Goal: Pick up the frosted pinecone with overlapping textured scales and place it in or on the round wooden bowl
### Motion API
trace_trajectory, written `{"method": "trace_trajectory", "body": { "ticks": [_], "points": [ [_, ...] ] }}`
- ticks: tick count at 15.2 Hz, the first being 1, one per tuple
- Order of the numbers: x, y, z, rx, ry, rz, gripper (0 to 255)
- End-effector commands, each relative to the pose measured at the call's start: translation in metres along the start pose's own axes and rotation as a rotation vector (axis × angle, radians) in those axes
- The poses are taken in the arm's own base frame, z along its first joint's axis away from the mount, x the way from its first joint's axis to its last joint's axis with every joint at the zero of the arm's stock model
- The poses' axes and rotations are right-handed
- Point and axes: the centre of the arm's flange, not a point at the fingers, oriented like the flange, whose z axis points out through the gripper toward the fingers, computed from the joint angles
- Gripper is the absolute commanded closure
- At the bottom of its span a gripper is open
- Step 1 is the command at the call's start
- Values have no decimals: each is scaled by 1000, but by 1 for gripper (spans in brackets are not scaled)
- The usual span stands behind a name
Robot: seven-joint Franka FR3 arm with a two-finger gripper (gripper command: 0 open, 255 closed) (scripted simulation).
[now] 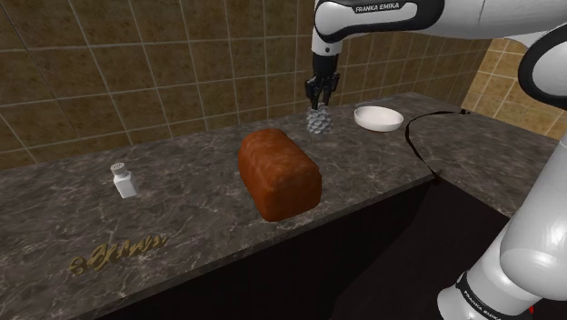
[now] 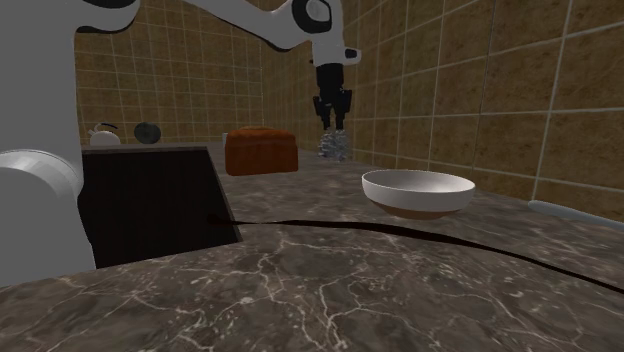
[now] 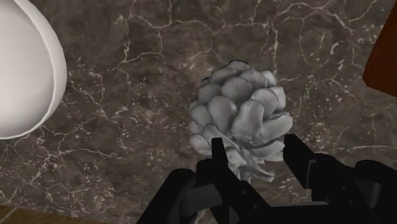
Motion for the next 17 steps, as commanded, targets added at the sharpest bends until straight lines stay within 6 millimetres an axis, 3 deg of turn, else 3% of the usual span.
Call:
{"method": "trace_trajectory", "body": {
  "ticks": [1, 12, 17],
  "points": [
    [0, 1, -12, 0, 0, 0, 255],
    [4, 4, -69, 0, 0, 0, 255],
    [-14, 67, -76, 0, 0, 0, 255]
  ]
}}
